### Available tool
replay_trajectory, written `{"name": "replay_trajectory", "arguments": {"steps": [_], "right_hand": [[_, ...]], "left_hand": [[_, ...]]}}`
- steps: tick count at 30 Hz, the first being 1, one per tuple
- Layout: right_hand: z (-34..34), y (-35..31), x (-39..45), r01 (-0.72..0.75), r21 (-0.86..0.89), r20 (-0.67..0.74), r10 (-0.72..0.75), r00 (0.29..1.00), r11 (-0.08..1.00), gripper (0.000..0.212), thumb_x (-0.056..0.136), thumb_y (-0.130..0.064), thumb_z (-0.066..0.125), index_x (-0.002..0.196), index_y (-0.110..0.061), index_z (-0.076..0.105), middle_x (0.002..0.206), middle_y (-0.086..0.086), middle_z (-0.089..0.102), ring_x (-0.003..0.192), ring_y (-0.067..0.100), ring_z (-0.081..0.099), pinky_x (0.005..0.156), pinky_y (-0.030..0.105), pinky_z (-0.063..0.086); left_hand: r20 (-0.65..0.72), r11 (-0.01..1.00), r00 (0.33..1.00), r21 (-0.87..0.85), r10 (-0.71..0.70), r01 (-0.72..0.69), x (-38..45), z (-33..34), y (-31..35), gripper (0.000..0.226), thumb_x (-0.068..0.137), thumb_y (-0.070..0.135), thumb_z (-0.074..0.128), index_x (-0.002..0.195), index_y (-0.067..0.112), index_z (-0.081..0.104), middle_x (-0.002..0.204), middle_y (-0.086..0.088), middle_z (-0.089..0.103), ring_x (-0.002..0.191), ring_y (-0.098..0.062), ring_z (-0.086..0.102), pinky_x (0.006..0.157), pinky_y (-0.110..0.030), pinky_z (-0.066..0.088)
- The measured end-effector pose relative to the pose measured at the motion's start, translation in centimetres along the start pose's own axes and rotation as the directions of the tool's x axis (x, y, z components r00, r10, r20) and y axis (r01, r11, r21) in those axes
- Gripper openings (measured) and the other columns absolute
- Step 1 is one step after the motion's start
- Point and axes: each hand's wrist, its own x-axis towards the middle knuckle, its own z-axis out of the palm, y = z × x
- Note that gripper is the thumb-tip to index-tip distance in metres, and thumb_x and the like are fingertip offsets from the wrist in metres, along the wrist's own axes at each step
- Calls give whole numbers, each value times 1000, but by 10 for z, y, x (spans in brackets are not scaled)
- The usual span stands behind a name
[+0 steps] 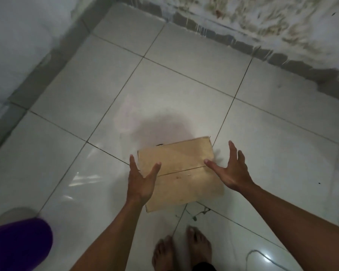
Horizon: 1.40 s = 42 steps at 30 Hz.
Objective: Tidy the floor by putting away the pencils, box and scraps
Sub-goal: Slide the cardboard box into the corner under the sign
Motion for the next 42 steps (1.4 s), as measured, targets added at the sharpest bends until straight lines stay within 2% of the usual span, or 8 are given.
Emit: {"name": "replay_trajectory", "arguments": {"steps": [3,9,14,22,26,31,37,42], "right_hand": [[36,21,37,19,18,24,-19,1000,1000,130,62,-89,66,160,-42,-7,172,14,6,155,42,15,120,62,25],[86,49,79,6,79,61,-11,998,997,140,59,-79,79,160,-35,-6,164,15,35,143,42,43,114,57,39],[99,58,85,41,103,55,-47,997,994,128,59,-75,83,157,-35,11,153,6,50,130,38,56,106,52,48],[82,46,76,94,99,1,-95,995,991,123,54,-83,77,152,-35,20,148,5,53,124,37,59,99,49,51],[62,26,75,146,109,-45,-142,989,983,124,53,-87,72,152,-40,15,148,4,54,124,38,59,100,50,51],[26,-20,79,252,33,-132,-246,960,967,125,59,-91,63,152,-56,-13,153,9,52,128,42,57,103,51,48],[-23,-83,88,380,-133,-221,-401,889,915,113,58,-104,43,146,-67,-18,150,12,52,127,39,57,99,53,49],[-58,-142,92,412,-274,-327,-487,810,869,109,56,-109,24,147,-66,-16,142,12,58,118,36,63,89,48,52]], "left_hand": [[-7,998,999,-53,-34,34,36,26,-27,114,77,72,66,158,42,-9,166,-8,30,145,-40,38,114,-55,35],[-84,992,989,-54,-119,115,78,60,-72,130,72,70,73,155,37,-22,164,-10,32,140,-45,44,113,-57,35],[-100,997,992,28,-72,75,92,68,-90,111,74,64,76,157,26,13,160,-11,37,140,-44,43,113,-57,38],[-131,998,991,58,-3,10,89,62,-67,101,76,63,75,153,25,21,155,-12,44,135,-43,49,109,-55,41],[-159,992,982,96,99,-84,87,52,-37,109,77,65,74,156,29,9,157,-12,42,135,-44,49,108,-57,41],[-188,931,923,216,335,-294,84,34,17,112,84,68,61,152,45,-24,156,-12,45,125,-44,59,100,-55,48],[-217,816,819,389,532,-427,93,2,73,89,85,81,37,155,51,-11,145,-14,54,125,-36,57,97,-51,49],[-319,746,703,487,636,-454,92,-31,131,90,79,91,25,155,53,-2,134,-14,60,117,-35,61,92,-47,51]]}}
